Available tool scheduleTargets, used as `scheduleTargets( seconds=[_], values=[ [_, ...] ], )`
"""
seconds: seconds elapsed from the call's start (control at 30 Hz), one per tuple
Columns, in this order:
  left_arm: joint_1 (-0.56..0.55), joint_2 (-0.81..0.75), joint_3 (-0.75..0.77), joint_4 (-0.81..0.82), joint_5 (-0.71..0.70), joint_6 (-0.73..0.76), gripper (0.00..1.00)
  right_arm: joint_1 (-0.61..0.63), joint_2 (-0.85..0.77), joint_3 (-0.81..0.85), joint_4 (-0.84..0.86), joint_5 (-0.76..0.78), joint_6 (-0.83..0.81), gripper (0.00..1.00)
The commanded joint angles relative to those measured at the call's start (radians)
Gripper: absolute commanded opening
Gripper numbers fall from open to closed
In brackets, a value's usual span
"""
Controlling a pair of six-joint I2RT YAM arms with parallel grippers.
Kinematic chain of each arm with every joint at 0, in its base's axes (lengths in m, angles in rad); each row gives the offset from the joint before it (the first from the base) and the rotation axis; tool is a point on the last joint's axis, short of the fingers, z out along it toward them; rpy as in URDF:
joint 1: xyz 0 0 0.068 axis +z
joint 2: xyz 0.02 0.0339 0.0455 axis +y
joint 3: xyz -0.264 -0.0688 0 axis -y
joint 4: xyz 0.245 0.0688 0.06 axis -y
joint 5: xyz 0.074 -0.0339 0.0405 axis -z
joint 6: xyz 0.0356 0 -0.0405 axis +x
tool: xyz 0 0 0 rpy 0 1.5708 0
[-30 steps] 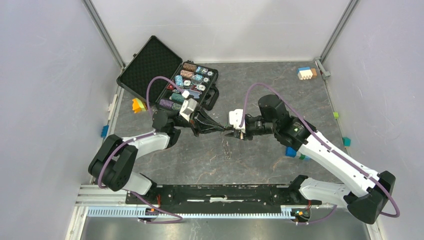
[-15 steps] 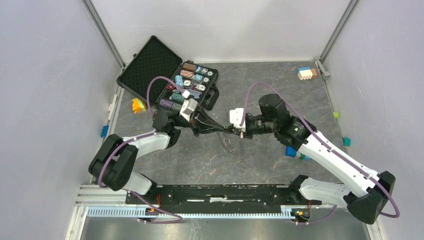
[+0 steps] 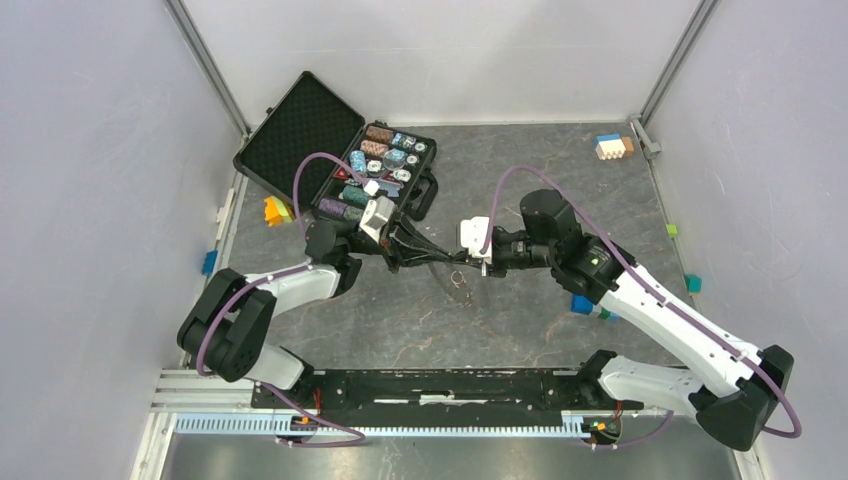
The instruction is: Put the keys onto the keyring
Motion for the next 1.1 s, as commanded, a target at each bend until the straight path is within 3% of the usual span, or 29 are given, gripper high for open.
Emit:
scheduleTargets(
  seconds=[0.0,0.4,0.73,0.9,1.07],
  values=[
    [0.0,-0.034,-0.01,0.065,-0.011,0.003,0.02,-0.004,-0.044,-0.014,0.068,0.084,-0.017,0.0],
    [0.024,-0.046,-0.041,0.064,-0.052,0.016,0.02,-0.033,-0.076,-0.009,0.08,0.11,0.006,0.0],
    [0.026,-0.041,-0.035,0.064,-0.07,0.014,0.02,-0.045,-0.053,-0.017,0.073,0.012,0.004,0.0],
    [0.026,-0.045,-0.03,0.064,-0.078,0.005,0.02,-0.044,-0.064,0.003,0.039,0.012,-0.028,0.23],
    [0.031,-0.037,-0.028,0.049,-0.092,0.011,0.02,-0.045,-0.07,0.059,-0.07,-0.112,-0.102,0.24]
  ],
)
